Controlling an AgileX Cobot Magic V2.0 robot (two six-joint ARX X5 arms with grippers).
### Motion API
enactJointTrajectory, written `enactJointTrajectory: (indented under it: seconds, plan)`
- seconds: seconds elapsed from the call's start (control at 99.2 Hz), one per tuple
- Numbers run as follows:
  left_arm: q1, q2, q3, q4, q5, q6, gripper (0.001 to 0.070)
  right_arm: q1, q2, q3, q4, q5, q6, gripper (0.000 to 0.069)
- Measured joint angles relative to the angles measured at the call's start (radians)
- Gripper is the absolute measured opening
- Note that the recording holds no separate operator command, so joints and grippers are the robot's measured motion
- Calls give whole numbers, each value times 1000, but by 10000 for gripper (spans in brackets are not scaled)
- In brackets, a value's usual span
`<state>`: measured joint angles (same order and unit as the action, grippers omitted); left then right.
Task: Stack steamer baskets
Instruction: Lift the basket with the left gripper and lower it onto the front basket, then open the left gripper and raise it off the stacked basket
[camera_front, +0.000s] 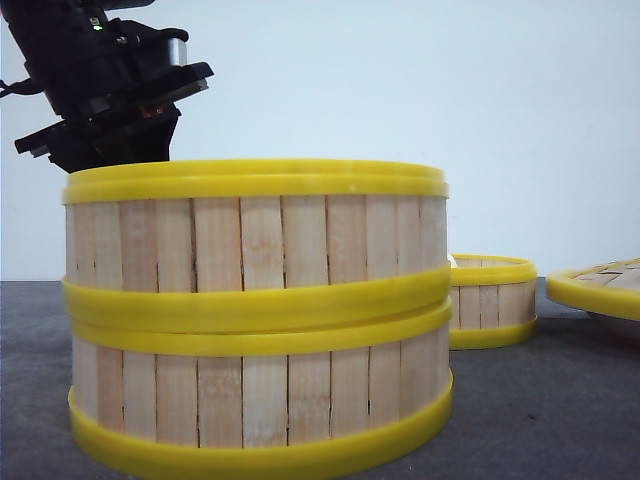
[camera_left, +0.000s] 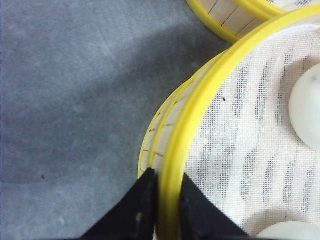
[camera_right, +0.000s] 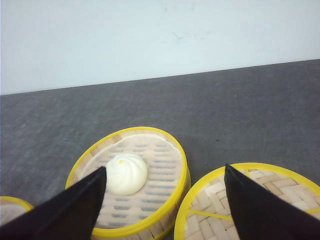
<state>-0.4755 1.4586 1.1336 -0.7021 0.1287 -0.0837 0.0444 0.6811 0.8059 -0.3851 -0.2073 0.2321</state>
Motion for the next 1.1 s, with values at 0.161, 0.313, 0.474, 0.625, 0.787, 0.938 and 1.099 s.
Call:
enactJointTrajectory:
  seconds: [0.161, 0.313, 0.474, 0.625, 0.787, 0.938, 1.099]
  plan:
    - [0, 16, 0, 7, 0, -7, 25, 0, 0, 0, 0, 0, 0, 466]
    - [0, 20, 0, 11, 1, -7, 25, 0, 0, 0, 0, 0, 0, 466]
    - [0, 21, 0, 13, 1, -7, 25, 0, 0, 0, 0, 0, 0, 466]
    - [0, 27, 0, 19, 8, -14, 131, 0, 0, 0, 0, 0, 0, 466]
    - [0, 31, 0, 19, 8, -22, 223, 0, 0, 0, 0, 0, 0, 466]
    - [0, 31, 0, 26, 7, -26, 232, 0, 0, 0, 0, 0, 0, 466]
    - [2, 19, 0, 62, 6, -41, 232, 0, 0, 0, -1, -1, 0, 466]
